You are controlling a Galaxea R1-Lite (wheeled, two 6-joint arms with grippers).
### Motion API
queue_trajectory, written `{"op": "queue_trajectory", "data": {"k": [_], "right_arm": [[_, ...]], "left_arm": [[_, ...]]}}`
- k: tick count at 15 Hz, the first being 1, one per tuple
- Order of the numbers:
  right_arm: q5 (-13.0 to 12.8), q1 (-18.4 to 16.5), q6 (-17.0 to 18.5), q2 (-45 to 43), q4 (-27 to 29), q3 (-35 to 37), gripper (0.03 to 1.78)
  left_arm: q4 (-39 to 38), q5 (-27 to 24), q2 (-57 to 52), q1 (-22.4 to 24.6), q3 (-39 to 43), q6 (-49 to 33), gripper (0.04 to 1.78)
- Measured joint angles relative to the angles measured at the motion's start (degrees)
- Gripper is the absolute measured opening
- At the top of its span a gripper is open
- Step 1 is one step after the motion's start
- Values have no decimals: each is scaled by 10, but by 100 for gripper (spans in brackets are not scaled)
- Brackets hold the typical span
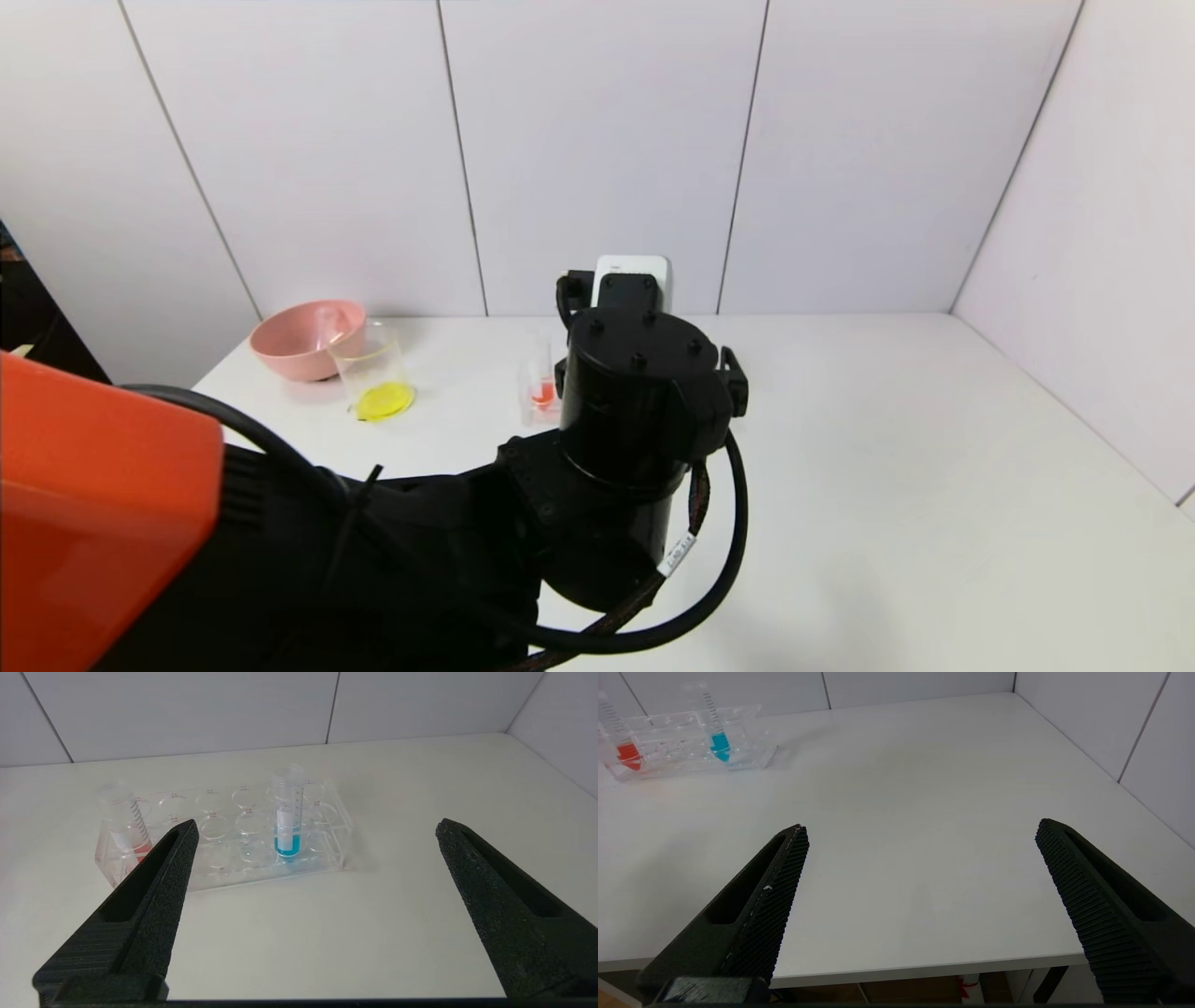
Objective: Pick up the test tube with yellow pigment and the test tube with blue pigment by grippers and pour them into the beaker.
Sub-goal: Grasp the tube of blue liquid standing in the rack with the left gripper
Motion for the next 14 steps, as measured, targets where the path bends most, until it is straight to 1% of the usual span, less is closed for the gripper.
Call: {"op": "queue_trajectory", "data": {"k": [4,7,12,14], "right_arm": [[0,0,0,0,0,0,177],[0,0,0,0,0,0,177],[0,0,0,0,0,0,177],[0,0,0,0,0,0,177]], "left_arm": [[-3,-35,55,29,-40,-4,178],[-3,-48,91,47,-72,-10,178],[-3,-89,149,79,-124,-10,178],[0,-95,174,90,-156,-9,178]]}}
